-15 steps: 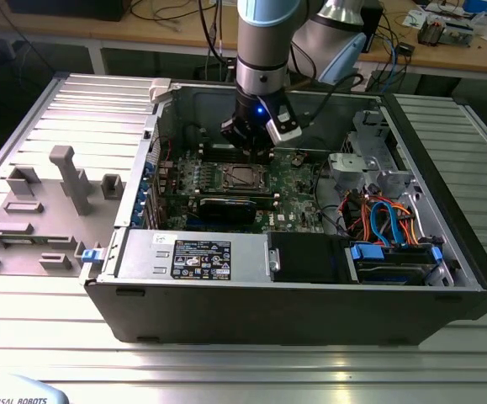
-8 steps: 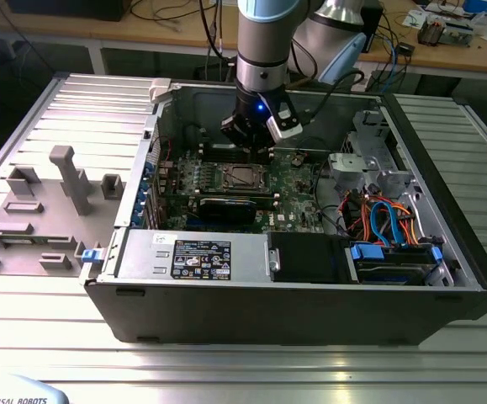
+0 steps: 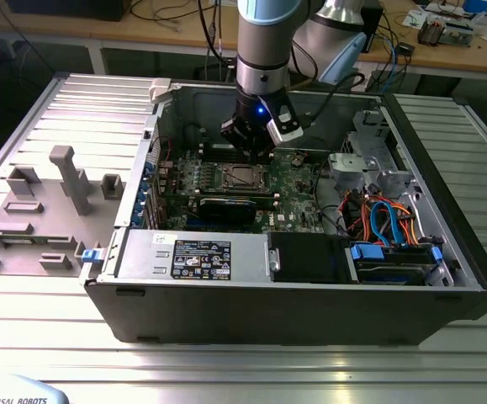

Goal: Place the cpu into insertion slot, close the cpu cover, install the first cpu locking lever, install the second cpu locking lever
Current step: 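Install the second cpu locking lever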

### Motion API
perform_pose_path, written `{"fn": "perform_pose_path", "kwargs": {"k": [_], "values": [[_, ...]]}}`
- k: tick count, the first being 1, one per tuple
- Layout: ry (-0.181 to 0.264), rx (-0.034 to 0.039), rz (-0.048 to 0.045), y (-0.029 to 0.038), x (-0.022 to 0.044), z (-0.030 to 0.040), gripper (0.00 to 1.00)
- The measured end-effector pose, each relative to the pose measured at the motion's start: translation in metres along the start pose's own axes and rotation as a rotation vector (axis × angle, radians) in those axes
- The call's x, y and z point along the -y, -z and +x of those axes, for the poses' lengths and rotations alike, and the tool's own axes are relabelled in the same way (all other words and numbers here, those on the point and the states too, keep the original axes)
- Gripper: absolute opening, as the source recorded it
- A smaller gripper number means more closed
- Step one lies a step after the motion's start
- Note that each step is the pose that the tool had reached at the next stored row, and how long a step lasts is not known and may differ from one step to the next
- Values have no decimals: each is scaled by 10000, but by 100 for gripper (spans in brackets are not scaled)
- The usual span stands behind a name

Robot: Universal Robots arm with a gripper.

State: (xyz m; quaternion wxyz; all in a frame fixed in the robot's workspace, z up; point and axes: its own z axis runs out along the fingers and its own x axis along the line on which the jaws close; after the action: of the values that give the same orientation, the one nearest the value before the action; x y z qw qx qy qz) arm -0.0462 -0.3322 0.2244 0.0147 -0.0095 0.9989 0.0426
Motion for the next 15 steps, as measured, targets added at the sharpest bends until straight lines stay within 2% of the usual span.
{"fn": "perform_pose_path", "kwargs": {"k": [4, 8, 12, 15], "values": [[0, 0, 1, 2, 49, 1, 11], [-3, -1, 4, 8, 51, 1, 11], [-3, 0, 3, 57, 47, -1, 11], [-1, 0, 2, 64, 54, -2, 11]]}}
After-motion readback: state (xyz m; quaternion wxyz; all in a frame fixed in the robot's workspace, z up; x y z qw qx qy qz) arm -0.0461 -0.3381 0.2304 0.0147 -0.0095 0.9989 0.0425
